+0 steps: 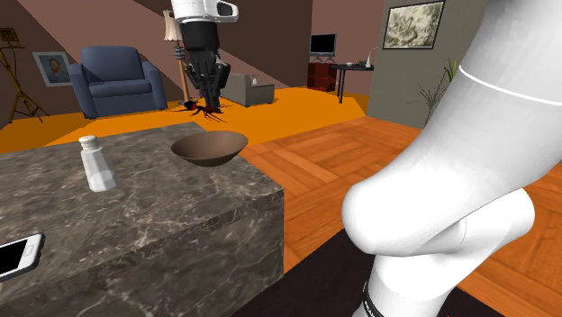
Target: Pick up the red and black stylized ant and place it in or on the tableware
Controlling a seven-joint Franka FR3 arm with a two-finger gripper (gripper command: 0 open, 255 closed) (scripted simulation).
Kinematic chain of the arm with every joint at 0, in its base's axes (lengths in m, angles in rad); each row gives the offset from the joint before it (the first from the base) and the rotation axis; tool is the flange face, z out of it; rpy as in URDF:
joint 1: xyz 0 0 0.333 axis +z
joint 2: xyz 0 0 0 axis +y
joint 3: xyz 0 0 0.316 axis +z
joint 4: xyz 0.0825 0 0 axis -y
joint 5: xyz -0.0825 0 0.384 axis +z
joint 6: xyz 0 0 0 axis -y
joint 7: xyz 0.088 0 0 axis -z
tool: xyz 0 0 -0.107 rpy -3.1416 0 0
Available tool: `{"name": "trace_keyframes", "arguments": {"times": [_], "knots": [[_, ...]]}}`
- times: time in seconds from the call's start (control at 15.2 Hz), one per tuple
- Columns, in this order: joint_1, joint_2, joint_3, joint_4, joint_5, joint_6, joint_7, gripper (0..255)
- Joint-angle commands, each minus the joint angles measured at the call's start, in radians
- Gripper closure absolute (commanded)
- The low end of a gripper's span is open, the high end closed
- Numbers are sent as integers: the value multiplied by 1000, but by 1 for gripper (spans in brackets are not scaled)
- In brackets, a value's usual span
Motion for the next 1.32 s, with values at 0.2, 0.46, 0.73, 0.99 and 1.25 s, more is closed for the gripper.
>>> {"name": "trace_keyframes", "arguments": {"times": [0.2, 0.46, 0.73, 0.99, 1.25], "knots": [[5, -9, 4, -73, 8, 66, -2, 255], [7, -11, 9, -128, 12, 119, -4, 255], [9, -10, 13, -158, 13, 149, -4, 255], [9, -10, 13, -158, 13, 149, -4, 255], [9, -10, 13, -158, 13, 149, -4, 0]]}}
